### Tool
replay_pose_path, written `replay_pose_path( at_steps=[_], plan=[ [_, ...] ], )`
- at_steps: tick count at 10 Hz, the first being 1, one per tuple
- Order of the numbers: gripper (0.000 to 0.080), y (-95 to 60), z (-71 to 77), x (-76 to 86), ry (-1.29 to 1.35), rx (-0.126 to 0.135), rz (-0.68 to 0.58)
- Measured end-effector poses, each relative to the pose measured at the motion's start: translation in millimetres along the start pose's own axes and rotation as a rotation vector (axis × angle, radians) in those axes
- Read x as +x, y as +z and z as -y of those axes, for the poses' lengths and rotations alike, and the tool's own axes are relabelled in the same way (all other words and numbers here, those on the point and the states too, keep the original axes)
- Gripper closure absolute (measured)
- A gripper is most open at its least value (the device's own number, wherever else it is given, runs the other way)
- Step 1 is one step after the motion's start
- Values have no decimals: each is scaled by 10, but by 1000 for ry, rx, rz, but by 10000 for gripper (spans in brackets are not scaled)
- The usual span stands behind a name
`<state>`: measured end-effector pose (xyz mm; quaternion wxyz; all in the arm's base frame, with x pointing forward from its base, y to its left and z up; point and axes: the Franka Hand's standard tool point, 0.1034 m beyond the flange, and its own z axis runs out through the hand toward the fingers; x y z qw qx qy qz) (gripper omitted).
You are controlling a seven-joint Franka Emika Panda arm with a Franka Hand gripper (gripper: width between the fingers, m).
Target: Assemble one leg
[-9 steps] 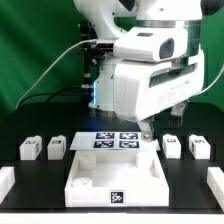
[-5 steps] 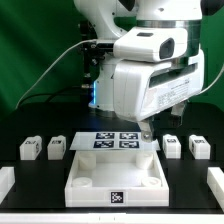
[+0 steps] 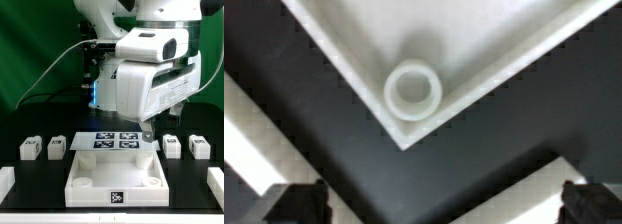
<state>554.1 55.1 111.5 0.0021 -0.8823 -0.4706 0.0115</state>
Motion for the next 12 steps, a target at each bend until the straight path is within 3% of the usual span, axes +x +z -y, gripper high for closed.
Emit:
replay_pose_path(
  at_steps=[1,3,4,9,10,11,12],
  plan=[
    [150,6,109,-134,-165,-32,-14],
    [150,28,138,-283,-510,-87,-20],
    [150,33,127,-293,-615,-95,-14],
    [150,61,136,-310,-643,-90,-11],
    [150,131,206,-367,-662,-111,-18],
    [150,256,371,-564,-674,-118,-17],
    [150,393,458,-819,-666,-103,-13]
  ],
)
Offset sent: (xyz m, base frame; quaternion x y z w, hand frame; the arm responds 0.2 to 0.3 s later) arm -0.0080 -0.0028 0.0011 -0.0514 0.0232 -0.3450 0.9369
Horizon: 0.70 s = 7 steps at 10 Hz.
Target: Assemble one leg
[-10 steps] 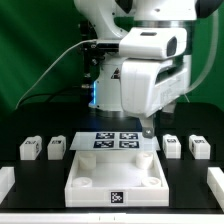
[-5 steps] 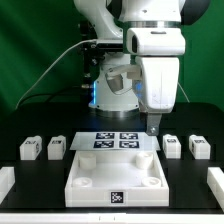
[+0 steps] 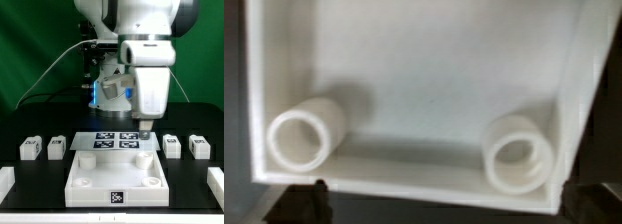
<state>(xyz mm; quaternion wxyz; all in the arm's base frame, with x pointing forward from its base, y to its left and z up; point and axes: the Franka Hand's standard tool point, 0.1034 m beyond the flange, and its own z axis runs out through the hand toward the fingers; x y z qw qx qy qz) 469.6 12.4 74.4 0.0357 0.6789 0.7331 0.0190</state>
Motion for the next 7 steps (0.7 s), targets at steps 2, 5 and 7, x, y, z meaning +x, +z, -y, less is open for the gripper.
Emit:
replay_pose_path(
  at_steps=[2,5,7],
  plan=[
    [150,199,203,-203,47,44,-1],
    [150,438,323,-142,116,87,-9],
    [150,597,370,-157,126,101,-16]
  ],
)
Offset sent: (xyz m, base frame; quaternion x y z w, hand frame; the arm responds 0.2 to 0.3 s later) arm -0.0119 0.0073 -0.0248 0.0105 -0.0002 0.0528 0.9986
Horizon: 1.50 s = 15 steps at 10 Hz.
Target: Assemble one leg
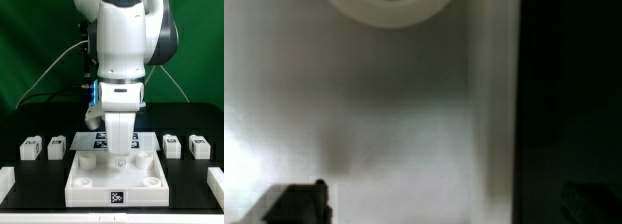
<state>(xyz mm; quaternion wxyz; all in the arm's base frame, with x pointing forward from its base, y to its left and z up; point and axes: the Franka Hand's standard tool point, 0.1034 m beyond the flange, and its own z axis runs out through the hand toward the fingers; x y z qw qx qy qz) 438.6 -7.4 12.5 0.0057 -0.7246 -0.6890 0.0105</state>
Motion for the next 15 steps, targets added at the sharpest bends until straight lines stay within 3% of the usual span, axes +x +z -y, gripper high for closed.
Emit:
replay_pose_path(
  at_steps=[2,3,4,7,15],
  plan=[
    [150,21,1,-34,8,3,-1],
    [284,23,2,-36,9,4,-1],
    [284,24,3,-36,9,4,-1],
    [730,27,6,-36,9,5,-1],
    [741,24,-1,-37,9,3,-1]
  ],
)
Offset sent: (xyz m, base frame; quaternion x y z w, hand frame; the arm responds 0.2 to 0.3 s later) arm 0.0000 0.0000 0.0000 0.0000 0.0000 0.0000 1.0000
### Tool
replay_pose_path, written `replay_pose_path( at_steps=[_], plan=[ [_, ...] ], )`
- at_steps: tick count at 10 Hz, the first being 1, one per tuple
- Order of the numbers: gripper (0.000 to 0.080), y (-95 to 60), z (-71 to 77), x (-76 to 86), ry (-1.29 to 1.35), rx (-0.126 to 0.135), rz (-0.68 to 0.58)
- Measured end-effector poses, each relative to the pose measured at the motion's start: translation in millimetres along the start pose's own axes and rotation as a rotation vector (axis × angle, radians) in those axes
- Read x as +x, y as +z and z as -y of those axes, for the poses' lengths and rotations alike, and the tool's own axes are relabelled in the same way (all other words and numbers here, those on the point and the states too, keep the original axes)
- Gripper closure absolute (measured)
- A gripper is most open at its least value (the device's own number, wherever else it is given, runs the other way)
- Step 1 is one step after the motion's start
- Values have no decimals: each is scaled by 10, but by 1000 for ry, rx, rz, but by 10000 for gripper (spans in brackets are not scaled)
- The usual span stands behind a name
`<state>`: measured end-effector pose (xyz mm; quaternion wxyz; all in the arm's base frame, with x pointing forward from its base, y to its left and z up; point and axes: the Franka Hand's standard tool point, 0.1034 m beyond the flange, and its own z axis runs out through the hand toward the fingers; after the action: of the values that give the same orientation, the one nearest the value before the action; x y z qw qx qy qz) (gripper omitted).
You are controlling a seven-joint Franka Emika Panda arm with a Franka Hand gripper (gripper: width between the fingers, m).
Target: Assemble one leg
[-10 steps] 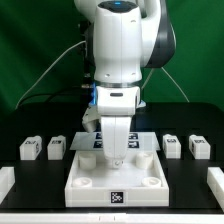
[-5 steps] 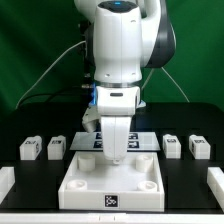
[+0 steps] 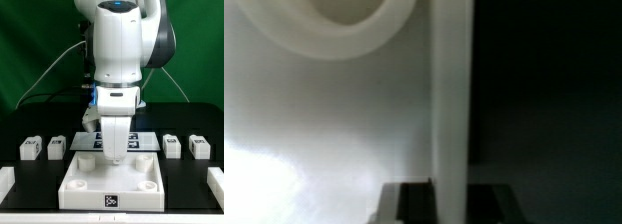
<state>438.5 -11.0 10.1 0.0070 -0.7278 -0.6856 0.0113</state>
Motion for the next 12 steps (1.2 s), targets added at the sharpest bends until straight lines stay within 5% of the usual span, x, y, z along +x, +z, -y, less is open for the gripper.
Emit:
replay_pose_path(
  at_steps=[3,7,9,12],
  plan=[
    [741,-10,-144,102,-24,-13,-7],
    [741,-23,-497,646,-42,-57,-47],
    [741,-18,-535,837,-42,-26,-43],
    [741,-17,-534,861,-26,12,-29]
  ],
)
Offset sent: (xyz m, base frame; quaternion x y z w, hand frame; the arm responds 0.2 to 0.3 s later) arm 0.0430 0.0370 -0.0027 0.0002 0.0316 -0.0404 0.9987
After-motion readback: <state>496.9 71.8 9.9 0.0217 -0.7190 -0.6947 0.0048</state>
